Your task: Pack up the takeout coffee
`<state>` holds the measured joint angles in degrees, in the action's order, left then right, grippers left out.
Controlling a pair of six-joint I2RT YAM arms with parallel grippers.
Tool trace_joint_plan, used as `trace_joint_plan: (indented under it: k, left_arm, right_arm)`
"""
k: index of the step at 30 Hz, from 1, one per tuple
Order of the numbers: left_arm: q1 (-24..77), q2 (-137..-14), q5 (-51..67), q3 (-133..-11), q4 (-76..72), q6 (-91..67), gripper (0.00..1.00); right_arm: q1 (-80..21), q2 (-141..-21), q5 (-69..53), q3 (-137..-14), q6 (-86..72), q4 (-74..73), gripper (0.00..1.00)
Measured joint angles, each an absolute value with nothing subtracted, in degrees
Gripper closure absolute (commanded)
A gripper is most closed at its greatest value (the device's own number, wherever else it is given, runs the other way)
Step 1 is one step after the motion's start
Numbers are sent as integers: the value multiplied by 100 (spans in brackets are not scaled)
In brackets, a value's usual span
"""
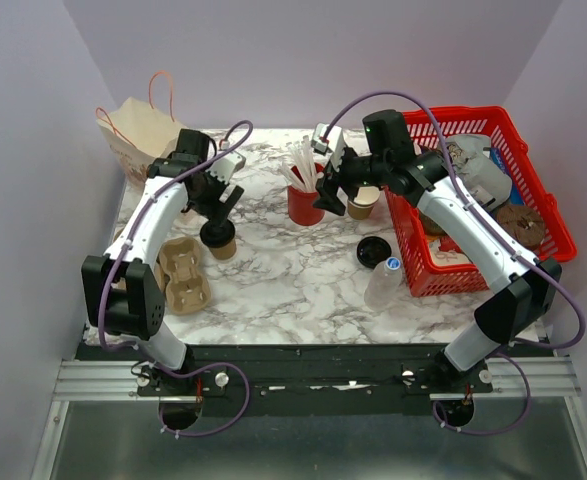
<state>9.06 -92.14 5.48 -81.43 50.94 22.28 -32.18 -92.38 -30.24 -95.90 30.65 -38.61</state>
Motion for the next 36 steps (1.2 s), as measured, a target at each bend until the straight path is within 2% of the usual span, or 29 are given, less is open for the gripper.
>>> trace_joint_plan:
  k: [4,14,21,27,36]
  left_arm:
    - [906,-9203,648,-8567,5229,2226,1]
    - [904,-9076,1057,-8538,5389,2062,1]
    - [541,-8949,845,-10392,5240,1765,1]
    - [-266,-9585,209,-12114,4893,1262,3]
    - [-443,-10503,-307,-12455,4856,934,2]
  right_arm:
    - [-3218,-9288,-3026,-9596,3063,-3859,8]
    - [-3218,-9376,-3026,-9605,3061,-3861,8]
    - [-3170,-9415,-3028,-9717,2956,-3859,8]
    - [-3020,-9461,-3033,-9948,2853,-3815,8]
    - [-2803,-9461,-3030,-9992,2851,-3734,8]
